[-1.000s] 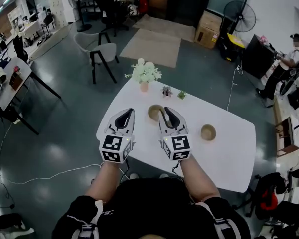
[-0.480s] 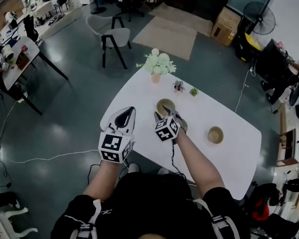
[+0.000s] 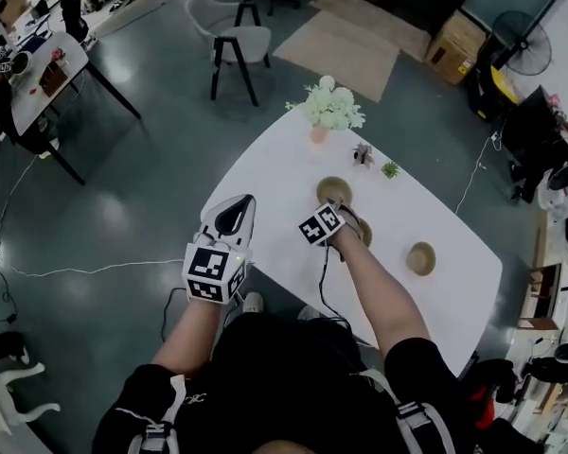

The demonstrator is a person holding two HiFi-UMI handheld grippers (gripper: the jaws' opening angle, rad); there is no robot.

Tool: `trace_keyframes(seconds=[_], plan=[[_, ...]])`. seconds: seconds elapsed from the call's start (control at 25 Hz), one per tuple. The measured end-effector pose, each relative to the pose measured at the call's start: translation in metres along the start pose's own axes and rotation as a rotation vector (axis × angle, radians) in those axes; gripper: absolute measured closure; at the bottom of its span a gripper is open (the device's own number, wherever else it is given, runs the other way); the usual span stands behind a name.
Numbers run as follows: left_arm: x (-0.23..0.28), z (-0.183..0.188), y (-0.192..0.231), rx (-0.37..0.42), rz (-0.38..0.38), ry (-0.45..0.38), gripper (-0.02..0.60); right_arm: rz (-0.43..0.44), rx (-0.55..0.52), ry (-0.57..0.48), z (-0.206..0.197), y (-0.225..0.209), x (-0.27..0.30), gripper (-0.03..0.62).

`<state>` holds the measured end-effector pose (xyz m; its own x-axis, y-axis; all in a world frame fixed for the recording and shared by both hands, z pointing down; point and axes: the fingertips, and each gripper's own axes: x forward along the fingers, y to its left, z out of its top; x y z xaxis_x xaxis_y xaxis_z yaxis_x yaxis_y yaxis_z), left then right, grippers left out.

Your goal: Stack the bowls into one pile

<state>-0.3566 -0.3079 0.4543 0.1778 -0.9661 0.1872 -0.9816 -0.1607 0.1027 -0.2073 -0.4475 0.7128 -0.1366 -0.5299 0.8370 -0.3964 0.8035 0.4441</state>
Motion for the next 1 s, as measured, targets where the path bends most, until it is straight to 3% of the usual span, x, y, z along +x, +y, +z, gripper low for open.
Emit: trace_keyframes(seconds=[0.28,0.4,0.48,0.76,1.0], plan=[[-0.005,0.006,0.020,0.014,0.018,-0.004,0.569,0.009,-0.074,0.106,-0.012,0.005,0.035,0.405],[-0.006,0.007,0.026,0.019,0.012,-0.001,0.569,-0.013,-0.099,0.115,-0.010,0.003,0.035,0.478],[-0.005,0.008,0.029,0.020,0.003,0.002,0.569,-0.027,-0.115,0.091,-0.003,0.003,0.030,0.538],[0.008,0.017,0.018,0.034,-0.059,-0.004,0.569,-0.089,-0.145,-0.021,0.023,-0.010,-0.011,0.543],[0.029,0.018,-0.013,0.055,-0.159,0.001,0.569,-0.180,-0.211,-0.115,0.028,-0.024,-0.074,0.540]])
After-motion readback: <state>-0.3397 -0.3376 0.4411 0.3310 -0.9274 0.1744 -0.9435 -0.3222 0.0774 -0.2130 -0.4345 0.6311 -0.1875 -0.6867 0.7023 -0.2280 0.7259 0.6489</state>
